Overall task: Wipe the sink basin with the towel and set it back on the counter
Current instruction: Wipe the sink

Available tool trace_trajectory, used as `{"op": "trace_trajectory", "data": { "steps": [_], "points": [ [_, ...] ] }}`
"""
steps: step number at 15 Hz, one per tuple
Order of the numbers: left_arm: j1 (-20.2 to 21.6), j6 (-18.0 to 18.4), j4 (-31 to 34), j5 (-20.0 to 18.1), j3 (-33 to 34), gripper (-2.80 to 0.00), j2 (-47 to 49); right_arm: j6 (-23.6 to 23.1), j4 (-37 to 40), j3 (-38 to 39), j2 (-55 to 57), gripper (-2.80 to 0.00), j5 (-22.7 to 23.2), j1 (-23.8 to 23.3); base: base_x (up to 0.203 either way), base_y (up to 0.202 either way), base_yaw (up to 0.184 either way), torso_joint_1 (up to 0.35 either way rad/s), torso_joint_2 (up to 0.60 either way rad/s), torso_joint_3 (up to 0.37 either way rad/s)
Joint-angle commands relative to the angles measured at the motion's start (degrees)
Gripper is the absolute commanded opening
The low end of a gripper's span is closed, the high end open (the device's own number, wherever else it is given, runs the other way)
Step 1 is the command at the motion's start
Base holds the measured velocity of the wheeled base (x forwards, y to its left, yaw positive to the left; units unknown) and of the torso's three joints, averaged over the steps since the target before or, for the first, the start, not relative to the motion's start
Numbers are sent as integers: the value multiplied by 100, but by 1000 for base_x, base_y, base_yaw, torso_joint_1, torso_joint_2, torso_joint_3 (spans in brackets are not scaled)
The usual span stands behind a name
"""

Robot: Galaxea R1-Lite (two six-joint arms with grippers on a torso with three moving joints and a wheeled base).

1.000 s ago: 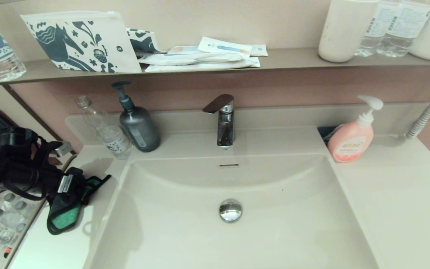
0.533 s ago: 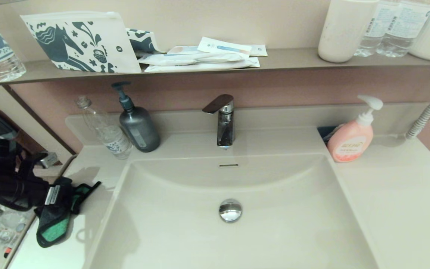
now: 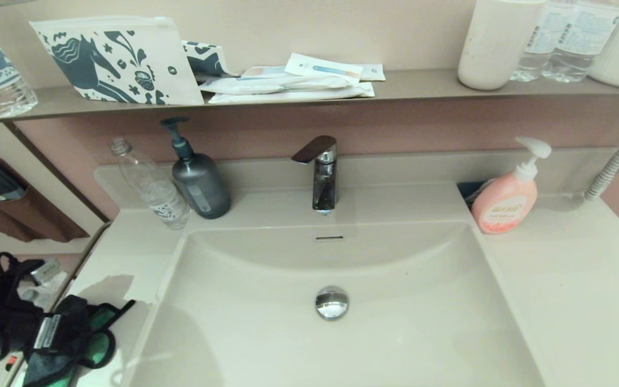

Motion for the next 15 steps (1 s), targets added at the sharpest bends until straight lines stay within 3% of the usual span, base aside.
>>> {"op": "trace_trajectory", "data": {
  "steps": [1,9,15],
  "points": [
    [-1,-20,-14,-141,181,-280,-392,0,6,0,7,-280,-2,0,0,0,0,0,0,0],
    [16,-185,-23,-557,-129,-280,-299,0,2,0,7,-280,-6,0,0,0,0,0,0,0],
    [-33,-185,-14,-568,-530,-280,-217,0,2,7,7,-280,-4,0,0,0,0,0,0,0]
  ]
}}
